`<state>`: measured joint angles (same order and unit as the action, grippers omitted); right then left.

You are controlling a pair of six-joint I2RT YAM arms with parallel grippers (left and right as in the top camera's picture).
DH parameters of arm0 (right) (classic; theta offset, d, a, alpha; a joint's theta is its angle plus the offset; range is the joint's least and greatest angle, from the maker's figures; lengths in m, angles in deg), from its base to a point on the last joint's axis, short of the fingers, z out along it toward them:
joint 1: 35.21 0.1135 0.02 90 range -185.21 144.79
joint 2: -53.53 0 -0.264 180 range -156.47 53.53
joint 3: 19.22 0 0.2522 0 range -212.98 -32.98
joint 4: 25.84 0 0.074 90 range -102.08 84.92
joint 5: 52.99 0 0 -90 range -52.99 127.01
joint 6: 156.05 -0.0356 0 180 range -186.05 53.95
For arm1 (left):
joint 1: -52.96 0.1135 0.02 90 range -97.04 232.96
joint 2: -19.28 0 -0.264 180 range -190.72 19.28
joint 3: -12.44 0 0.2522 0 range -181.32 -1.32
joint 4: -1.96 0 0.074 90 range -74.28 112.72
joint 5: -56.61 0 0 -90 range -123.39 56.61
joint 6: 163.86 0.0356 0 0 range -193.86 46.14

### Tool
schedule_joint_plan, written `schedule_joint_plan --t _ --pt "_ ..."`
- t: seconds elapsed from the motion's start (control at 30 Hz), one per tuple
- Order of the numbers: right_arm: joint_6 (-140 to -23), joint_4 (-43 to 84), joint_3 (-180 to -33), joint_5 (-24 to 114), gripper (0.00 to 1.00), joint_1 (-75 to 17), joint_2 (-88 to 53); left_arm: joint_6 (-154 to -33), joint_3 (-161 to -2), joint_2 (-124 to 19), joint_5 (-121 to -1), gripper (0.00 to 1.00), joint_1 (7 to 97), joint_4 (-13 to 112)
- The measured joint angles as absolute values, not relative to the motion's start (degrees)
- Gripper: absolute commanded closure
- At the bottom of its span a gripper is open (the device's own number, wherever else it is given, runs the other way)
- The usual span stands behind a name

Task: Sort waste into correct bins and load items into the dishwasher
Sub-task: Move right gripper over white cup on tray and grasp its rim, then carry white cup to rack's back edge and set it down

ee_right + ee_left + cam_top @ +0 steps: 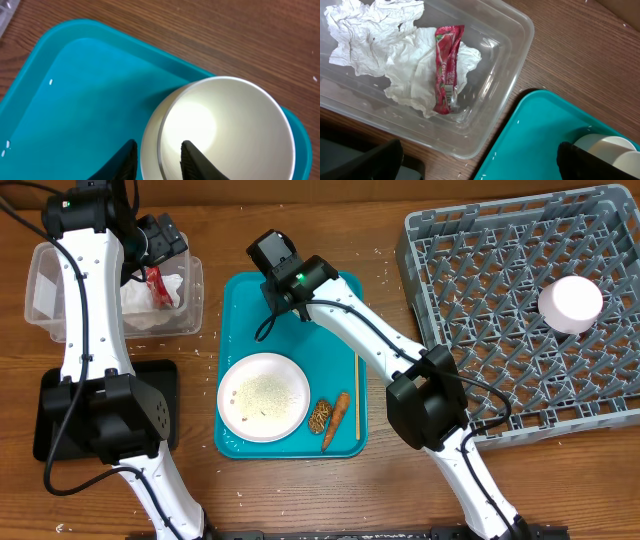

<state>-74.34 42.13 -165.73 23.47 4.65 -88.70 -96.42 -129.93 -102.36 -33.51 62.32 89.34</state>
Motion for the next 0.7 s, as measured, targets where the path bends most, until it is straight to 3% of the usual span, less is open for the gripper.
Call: schedule_joint_plan --t 0.1,0.27,0.7 --pt "-74.2 42.4 -165.7 23.4 0.78 4.6 -89.0 -96.4 -129.9 -102.4 -33.5 0.00 62.3 89.3" --pt "-74.2 42.7 -165.7 23.3 0.96 4.6 -89.7 -96.4 -129.9 -102.4 -33.5 0.00 62.3 89.3" --pt "-76.8 51.1 -174.6 21.1 0.96 4.3 -88.8 -96.4 -129.9 -102.4 -33.5 0.00 62.3 89.4"
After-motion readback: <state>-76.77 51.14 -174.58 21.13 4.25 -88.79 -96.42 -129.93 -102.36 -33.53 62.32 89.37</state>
